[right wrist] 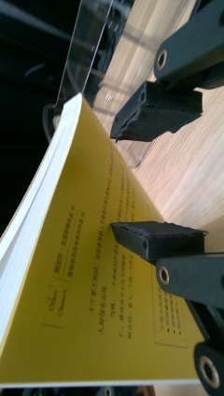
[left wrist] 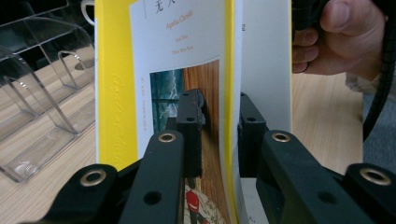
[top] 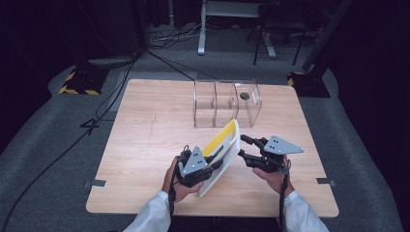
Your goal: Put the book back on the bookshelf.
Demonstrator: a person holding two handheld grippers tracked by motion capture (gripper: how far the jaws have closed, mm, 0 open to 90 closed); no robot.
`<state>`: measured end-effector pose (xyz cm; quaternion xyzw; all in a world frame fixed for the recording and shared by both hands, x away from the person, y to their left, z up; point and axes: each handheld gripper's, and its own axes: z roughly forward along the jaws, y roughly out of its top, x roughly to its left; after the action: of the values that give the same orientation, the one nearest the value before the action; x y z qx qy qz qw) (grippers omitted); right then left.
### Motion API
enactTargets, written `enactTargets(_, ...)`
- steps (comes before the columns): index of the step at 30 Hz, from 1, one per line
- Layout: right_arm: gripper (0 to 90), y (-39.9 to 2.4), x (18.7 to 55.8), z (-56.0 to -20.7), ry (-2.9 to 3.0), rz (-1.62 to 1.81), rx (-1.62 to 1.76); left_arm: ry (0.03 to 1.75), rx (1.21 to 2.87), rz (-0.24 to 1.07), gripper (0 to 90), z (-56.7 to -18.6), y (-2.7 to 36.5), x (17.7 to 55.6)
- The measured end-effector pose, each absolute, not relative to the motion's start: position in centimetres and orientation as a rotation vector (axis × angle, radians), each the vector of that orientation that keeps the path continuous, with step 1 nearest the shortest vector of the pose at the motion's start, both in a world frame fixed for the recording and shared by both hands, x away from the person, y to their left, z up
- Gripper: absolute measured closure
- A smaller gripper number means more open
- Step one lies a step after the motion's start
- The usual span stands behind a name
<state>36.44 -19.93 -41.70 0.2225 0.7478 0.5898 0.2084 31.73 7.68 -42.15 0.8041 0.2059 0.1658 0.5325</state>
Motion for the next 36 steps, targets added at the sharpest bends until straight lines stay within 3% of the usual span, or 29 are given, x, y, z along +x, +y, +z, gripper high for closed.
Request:
enactTargets(12,43.6,-15.2,34.9,-39.7,2.162,1.657,0.427,0.562,1.881,0.394,73.0,-42.9,12.5,29.2)
enactTargets(21,41.8,-12.1,34.2,-40.5,2.252,1.592,0.35,0.615,1.878,0.358,72.5,-43.8,14.9,28.5)
enactTargets(28,40.1,-11.8,34.5,-41.3,2.298,1.59,0.368,0.609,1.845,0.258,77.2,-44.3,14.9,29.5)
enactTargets(36,40.5,-14.2,35.3,-41.4,2.261,1.577,0.461,0.559,1.823,0.201,78.3,-44.6,12.2,31.8)
